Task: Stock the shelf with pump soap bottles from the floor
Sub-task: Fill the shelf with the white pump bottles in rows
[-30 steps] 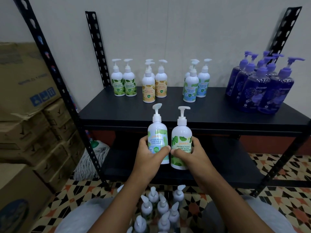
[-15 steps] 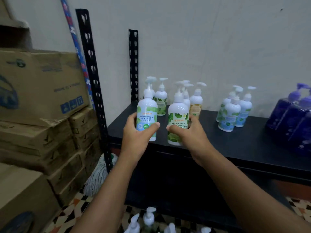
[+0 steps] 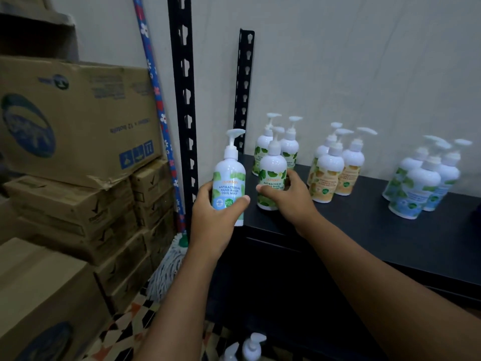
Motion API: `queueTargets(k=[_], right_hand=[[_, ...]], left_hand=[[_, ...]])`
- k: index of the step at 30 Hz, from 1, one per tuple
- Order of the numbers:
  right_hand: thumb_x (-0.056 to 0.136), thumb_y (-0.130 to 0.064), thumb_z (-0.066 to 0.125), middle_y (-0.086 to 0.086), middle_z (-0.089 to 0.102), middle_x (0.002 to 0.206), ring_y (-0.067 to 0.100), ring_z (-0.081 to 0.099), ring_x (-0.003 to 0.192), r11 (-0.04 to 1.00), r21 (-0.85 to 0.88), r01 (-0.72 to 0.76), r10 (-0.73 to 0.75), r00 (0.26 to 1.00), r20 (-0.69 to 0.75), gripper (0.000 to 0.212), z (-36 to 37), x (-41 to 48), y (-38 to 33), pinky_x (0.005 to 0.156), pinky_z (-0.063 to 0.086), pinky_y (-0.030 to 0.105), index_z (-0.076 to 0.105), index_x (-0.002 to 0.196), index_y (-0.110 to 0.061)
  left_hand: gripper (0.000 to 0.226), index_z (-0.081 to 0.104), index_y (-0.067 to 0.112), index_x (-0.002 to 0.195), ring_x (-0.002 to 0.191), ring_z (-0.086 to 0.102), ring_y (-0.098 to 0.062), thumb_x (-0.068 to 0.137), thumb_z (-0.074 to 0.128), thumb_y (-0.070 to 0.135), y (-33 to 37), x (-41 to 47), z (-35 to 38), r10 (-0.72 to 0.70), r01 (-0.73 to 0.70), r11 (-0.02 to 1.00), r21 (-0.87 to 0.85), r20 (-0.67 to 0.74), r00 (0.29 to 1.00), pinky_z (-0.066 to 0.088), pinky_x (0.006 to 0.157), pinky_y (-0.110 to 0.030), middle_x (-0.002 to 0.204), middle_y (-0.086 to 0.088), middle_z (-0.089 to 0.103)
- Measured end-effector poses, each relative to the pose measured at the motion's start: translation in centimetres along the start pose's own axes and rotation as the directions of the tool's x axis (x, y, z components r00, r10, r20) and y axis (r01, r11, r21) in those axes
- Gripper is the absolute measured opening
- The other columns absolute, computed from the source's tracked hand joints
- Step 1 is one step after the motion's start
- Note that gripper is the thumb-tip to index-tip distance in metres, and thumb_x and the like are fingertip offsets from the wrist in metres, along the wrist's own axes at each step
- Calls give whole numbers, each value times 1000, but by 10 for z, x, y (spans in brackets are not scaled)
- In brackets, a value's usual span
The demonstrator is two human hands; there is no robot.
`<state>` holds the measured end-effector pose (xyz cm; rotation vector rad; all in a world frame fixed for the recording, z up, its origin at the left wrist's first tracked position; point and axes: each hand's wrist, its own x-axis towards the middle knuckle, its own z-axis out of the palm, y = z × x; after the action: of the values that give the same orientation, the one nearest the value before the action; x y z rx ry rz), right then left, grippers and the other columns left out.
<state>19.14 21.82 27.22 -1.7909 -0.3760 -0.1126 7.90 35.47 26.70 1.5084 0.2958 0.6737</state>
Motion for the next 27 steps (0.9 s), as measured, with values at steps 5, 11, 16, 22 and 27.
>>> queueTargets(k=[5,11,16,22,27], right_hand=[[78,-25,87,-9,67,112,-2,63,97,996,-87,28,-28,1000,-6,51,5,3,6,88,52,27,54,116,-27],[70,-21,90,3,63,123,19,63,107,955,-296,-14,1,999,-46,59,9,11,13,89,53,37,47,110,-22],[73,-24,89,5,65,124,23,63,111,946,-321,-36,8,996,-88,59,20,32,11,83,47,31,50,117,-15],[75,-27,89,8,66,124,26,64,112,935,-349,-53,12,993,-119,61,33,53,13,88,51,38,50,119,-12],[73,-29,90,7,65,124,26,63,112,924,-377,-59,5,990,-142,62,41,66,17,90,52,39,52,119,-12]], left_hand=[[51,59,21,123,73,66,-8,79,85,21,-6,1,-1,-17,17,1000,-11,-11,1000,48,52,-10,97,1,67],[49,57,24,120,78,67,-12,80,85,22,-7,3,-4,-32,30,998,-46,-35,999,49,52,-11,98,1,66],[46,58,25,117,74,66,-10,80,85,21,-10,2,-6,-33,31,999,-41,-35,999,50,53,-12,96,1,67],[48,56,26,118,76,67,-11,80,84,21,-11,4,-7,-33,31,998,-56,-37,999,50,52,-12,96,2,67],[48,57,25,119,74,67,-9,80,85,20,-11,5,-5,-29,26,997,-66,-40,999,51,53,-12,95,3,67]])
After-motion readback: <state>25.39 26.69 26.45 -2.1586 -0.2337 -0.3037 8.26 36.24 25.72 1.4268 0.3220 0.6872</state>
